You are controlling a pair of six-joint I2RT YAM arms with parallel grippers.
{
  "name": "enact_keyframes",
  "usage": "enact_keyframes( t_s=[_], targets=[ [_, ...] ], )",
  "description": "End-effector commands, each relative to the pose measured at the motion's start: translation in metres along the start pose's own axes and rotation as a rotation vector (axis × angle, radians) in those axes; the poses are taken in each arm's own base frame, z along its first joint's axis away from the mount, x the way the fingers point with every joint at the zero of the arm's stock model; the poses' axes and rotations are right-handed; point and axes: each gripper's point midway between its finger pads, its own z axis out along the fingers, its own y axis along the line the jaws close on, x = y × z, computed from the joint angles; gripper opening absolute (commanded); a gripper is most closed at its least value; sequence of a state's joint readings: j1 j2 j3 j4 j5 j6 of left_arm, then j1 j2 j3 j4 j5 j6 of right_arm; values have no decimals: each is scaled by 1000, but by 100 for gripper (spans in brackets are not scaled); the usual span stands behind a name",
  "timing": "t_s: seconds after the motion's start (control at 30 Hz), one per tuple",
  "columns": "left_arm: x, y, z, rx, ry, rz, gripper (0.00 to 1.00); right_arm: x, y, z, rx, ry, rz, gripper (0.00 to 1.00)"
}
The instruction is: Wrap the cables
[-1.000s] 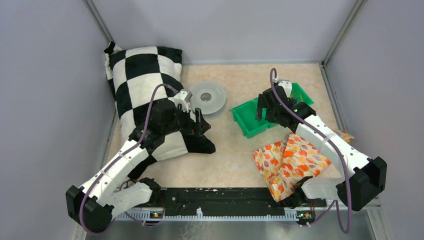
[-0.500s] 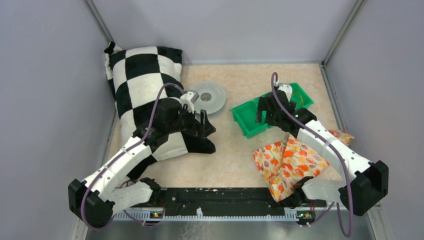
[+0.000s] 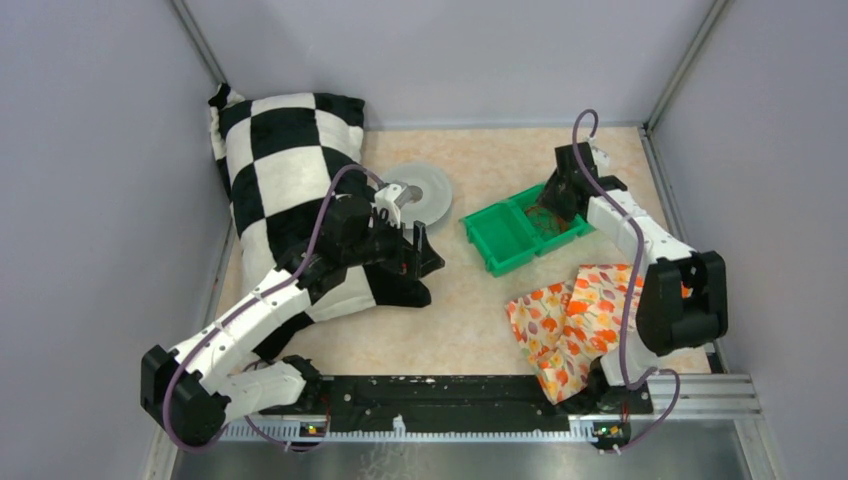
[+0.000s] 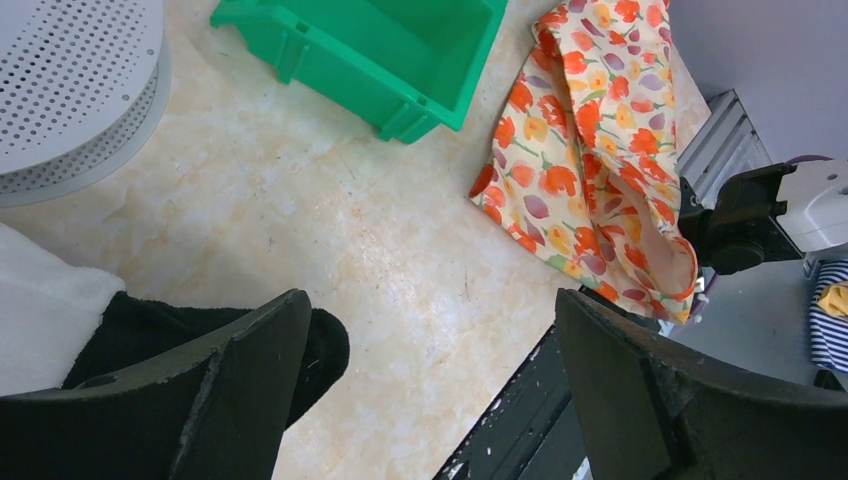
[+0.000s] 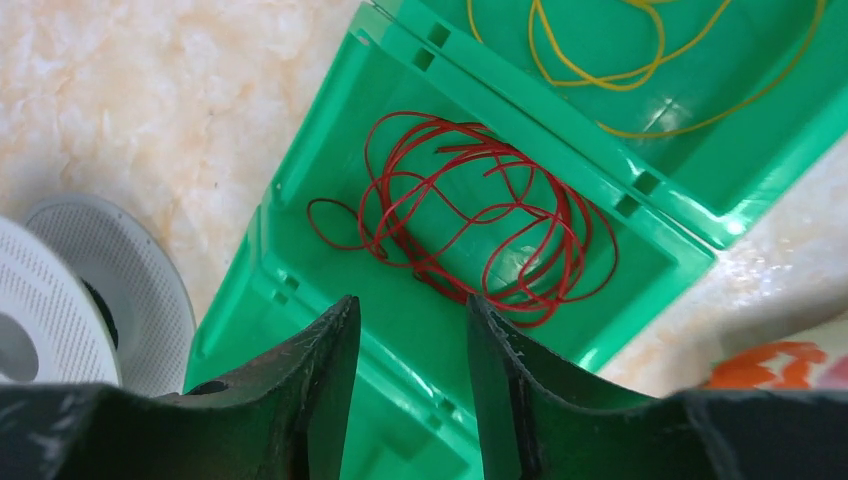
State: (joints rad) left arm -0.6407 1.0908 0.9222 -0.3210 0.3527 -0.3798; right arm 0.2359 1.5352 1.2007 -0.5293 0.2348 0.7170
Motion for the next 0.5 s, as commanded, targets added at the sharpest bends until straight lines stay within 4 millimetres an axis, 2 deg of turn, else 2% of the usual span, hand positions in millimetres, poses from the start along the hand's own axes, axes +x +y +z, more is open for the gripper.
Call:
enact_keyframes(
  t_s=[0.0,0.17,0.47],
  targets=[
    [-21,-9,-7,14,-71,29,98,-13,28,20,-70,9,168,44],
    [-22,-7,-12,-8,-72,42,98,-7,34,45,-75,24,241,42],
    [-20,-4,-20,-33,-78,36,98,-1,40,67,-84,55,273,39]
  ],
)
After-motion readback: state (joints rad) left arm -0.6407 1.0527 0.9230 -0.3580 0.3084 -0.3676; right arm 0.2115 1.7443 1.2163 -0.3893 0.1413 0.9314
